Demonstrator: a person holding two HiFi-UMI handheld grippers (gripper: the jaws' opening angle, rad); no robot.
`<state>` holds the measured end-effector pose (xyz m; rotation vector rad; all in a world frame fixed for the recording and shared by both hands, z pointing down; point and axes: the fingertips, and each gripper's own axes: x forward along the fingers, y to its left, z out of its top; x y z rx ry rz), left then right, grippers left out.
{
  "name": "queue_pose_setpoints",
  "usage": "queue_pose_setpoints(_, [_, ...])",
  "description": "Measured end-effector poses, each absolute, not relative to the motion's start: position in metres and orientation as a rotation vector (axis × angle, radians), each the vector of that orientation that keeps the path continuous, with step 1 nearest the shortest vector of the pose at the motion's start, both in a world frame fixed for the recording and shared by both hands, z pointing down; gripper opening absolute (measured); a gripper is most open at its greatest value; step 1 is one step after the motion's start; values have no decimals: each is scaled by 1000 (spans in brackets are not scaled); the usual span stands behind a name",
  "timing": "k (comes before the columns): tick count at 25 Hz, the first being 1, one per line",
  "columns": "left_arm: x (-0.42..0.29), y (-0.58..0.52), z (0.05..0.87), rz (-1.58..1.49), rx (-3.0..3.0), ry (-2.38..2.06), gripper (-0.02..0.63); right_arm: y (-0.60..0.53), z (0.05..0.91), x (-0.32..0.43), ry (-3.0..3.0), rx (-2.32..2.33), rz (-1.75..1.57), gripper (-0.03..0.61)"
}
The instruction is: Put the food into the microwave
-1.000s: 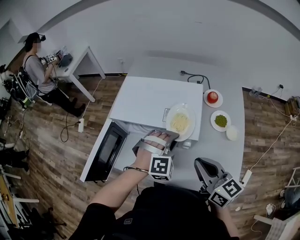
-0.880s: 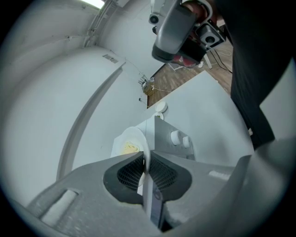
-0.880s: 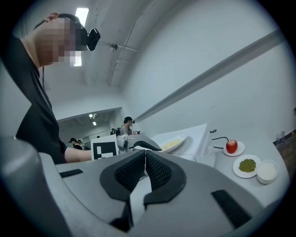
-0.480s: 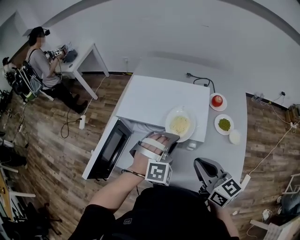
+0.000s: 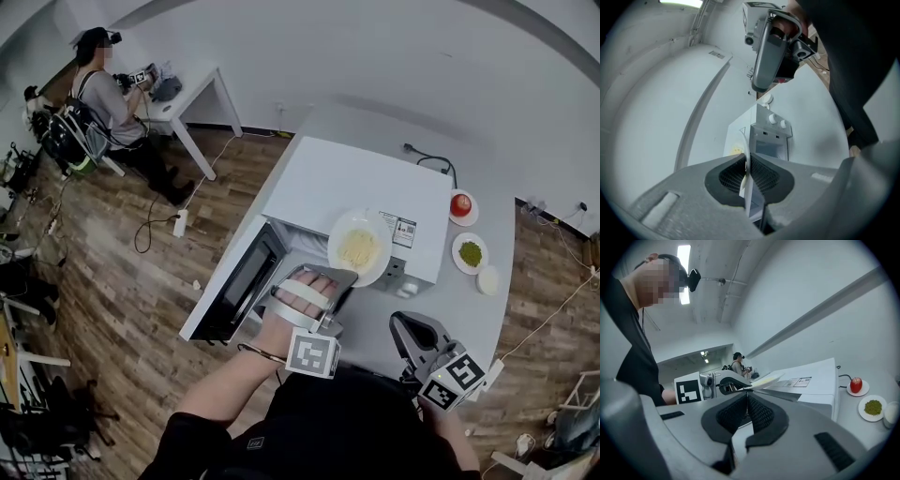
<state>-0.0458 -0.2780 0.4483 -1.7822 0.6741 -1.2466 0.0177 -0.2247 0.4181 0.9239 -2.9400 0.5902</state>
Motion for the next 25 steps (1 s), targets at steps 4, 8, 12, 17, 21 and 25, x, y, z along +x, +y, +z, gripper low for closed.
queue_pose_setpoints(4, [-73, -260, 451, -1281, -1702, 684, 29, -225, 423, -3, -2944, 866, 592, 17])
queue_pose_setpoints(8, [-96, -246, 458, -1303, -1689, 701, 29, -229, 423, -22, -2950, 826, 565, 17])
queue_pose_setpoints(12, [-115, -232, 474, -1324, -1694, 701, 30, -234, 422, -33, -2953, 831, 533, 17])
queue_pose_setpoints(17, [-132, -219, 488, -1332, -1711, 693, 31, -231, 423, -46, -2927, 832, 537, 17])
queue_pose_setpoints(21, [-141, -222, 504, -1341, -1711, 677, 31, -227, 426, -53, -2900, 835, 538, 17])
queue_pose_setpoints(25, [-141, -233, 526, -1336, -1705, 655, 31, -223, 434, -53, -2851, 859, 524, 17])
